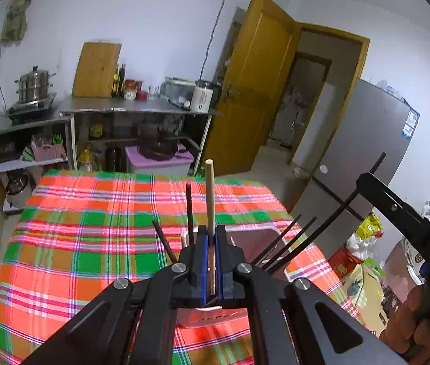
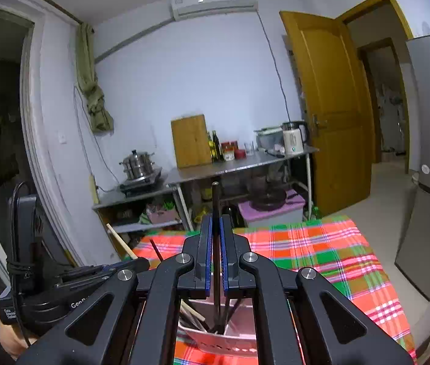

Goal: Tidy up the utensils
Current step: 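Lower the chopsticks into the basket and open both tools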

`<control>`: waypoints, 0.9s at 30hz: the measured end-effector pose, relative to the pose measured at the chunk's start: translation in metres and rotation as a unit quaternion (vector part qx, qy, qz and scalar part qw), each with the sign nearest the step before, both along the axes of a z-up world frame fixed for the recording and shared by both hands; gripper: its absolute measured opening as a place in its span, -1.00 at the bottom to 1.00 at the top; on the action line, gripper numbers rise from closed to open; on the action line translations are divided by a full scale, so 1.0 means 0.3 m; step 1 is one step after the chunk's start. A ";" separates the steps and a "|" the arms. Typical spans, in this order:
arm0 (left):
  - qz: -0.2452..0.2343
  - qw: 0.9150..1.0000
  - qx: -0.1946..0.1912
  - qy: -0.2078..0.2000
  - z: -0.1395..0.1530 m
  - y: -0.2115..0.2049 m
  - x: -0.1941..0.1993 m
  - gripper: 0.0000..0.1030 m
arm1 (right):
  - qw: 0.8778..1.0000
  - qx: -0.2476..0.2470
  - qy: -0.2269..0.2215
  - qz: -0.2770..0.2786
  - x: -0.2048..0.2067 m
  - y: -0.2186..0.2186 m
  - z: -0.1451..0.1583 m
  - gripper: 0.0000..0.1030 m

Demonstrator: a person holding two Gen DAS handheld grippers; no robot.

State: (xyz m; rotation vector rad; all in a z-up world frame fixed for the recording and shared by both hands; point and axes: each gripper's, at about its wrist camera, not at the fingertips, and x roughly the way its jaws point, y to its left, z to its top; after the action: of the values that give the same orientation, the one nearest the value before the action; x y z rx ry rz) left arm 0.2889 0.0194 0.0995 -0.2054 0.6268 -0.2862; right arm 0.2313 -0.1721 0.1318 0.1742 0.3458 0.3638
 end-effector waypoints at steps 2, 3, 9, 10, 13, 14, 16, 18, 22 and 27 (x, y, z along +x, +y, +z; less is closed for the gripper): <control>-0.003 1.000 0.002 0.008 -0.031 -0.006 0.008 -0.93 | 1.000 -0.003 0.008 0.000 0.007 0.003 -0.024 -0.91; -0.004 1.000 0.002 0.012 -0.047 -0.009 0.012 -0.93 | 1.000 -0.004 0.012 0.001 0.010 0.003 -0.038 -0.91; -0.003 0.999 0.014 0.032 -0.118 -0.018 0.033 -0.92 | 0.999 -0.009 0.041 0.004 0.033 -0.002 -0.107 -0.91; -0.002 0.999 0.015 0.035 -0.127 -0.018 0.036 -0.91 | 0.999 -0.011 0.046 0.004 0.037 -0.001 -0.119 -0.91; -0.001 0.999 0.016 0.041 -0.145 -0.015 0.041 -0.91 | 0.998 -0.015 0.063 0.007 0.044 0.004 -0.157 -0.91; -0.001 0.999 0.015 0.042 -0.150 -0.015 0.043 -0.91 | 0.998 -0.018 0.067 0.007 0.045 0.007 -0.167 -0.91; -0.002 0.999 0.018 0.045 -0.156 -0.016 0.046 -0.90 | 0.997 -0.024 0.077 0.006 0.049 0.014 -0.188 -0.91; 0.000 0.998 0.024 0.053 -0.167 -0.020 0.049 -0.89 | 0.995 -0.026 0.091 0.007 0.058 0.014 -0.207 -0.90; 0.001 0.998 0.019 0.053 -0.168 -0.017 0.036 -0.78 | 0.994 -0.025 0.104 0.008 0.063 0.003 -0.227 -0.89; 0.003 0.999 0.022 0.032 -0.135 -0.012 -0.008 -0.41 | 0.995 -0.024 0.099 0.006 0.043 -0.012 -0.208 -0.64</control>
State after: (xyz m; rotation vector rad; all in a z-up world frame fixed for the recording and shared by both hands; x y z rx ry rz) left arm 0.2864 0.0159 0.0590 -0.1741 0.6963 -0.2612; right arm 0.2442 -0.1757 0.0694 0.1619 0.5507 0.3510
